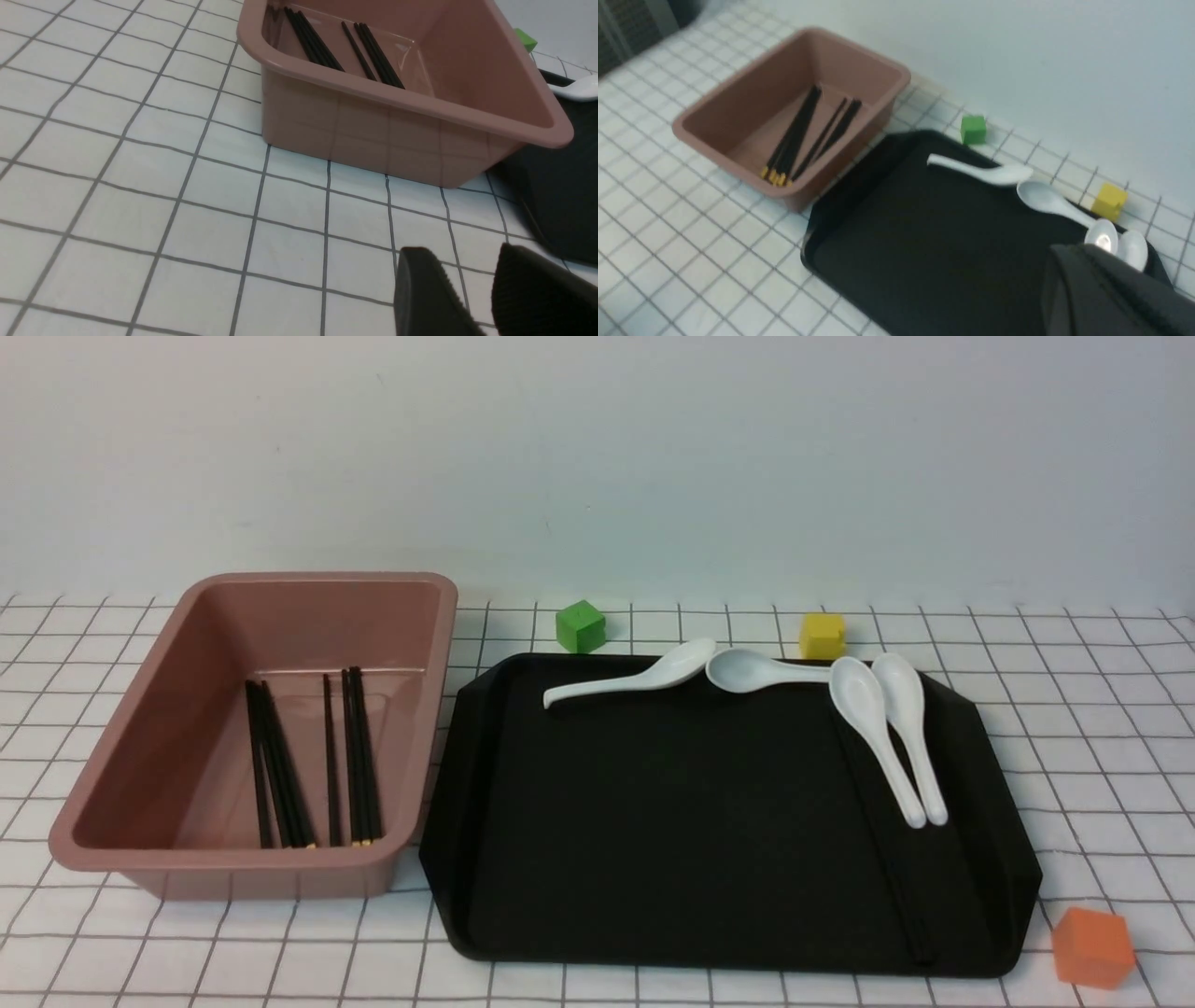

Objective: On white black tablecloth take chopsticks from black tray and put them in box.

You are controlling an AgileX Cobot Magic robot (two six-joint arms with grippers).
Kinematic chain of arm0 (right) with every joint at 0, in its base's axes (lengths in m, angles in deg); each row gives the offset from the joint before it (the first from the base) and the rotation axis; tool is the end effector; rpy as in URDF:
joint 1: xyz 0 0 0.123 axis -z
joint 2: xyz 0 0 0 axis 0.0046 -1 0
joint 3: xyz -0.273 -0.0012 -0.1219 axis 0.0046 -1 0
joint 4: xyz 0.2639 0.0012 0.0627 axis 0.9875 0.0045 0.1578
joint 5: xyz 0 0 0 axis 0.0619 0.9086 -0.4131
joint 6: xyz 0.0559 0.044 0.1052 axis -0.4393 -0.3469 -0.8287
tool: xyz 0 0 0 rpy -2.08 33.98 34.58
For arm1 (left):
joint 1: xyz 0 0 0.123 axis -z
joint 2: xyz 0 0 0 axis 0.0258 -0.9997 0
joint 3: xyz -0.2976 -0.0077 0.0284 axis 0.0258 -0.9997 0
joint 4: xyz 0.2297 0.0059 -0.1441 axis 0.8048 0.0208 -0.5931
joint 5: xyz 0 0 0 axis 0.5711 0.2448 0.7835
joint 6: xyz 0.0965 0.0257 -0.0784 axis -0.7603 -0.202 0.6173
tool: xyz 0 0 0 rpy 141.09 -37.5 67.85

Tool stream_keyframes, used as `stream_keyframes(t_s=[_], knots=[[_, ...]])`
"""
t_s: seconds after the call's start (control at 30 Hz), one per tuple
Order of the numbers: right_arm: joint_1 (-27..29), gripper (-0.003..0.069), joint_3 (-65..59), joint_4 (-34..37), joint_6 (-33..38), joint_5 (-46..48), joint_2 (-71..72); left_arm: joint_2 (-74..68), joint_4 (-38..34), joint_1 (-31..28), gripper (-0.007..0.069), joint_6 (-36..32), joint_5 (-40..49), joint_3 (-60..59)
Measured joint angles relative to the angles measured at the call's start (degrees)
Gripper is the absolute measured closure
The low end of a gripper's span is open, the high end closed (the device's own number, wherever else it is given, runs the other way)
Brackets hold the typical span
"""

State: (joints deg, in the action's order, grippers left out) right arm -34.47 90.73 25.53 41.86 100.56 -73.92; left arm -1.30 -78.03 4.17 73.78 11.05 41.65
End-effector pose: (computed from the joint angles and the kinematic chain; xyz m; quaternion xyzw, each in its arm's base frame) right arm 0.1321 0.0932 0.4461 -0.2242 0.7834 0.1922 0.5469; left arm 0.0921 -0.0055 0.1581 -0.1132 0.8004 -0.1149 0.5774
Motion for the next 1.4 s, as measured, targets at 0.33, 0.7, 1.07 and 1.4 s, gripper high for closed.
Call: stream_keyframes(t_s=[0.33,0.7,1.07,1.4], knots=[[0.0,0.0657,-40.9,-2.3,-7.8,-35.2,21.4,0.0,0.0,0.0,0.0386,0.0,0.0,0.0],[0.0,0.0651,-43.5,-3.2,-8.0,-35.0,21.4,0.0,0.0,0.0,0.0386,0.0,0.0,0.0],[0.0,0.0646,-43.6,-2.3,-8.1,-35.9,21.4,0.0,0.0,0.0,0.0386,0.0,0.0,0.0],[5.8,0.0640,-53.7,4.2,5.6,-38.1,28.2,0.0,0.0,0.0,0.0386,0.0,0.0,0.0]])
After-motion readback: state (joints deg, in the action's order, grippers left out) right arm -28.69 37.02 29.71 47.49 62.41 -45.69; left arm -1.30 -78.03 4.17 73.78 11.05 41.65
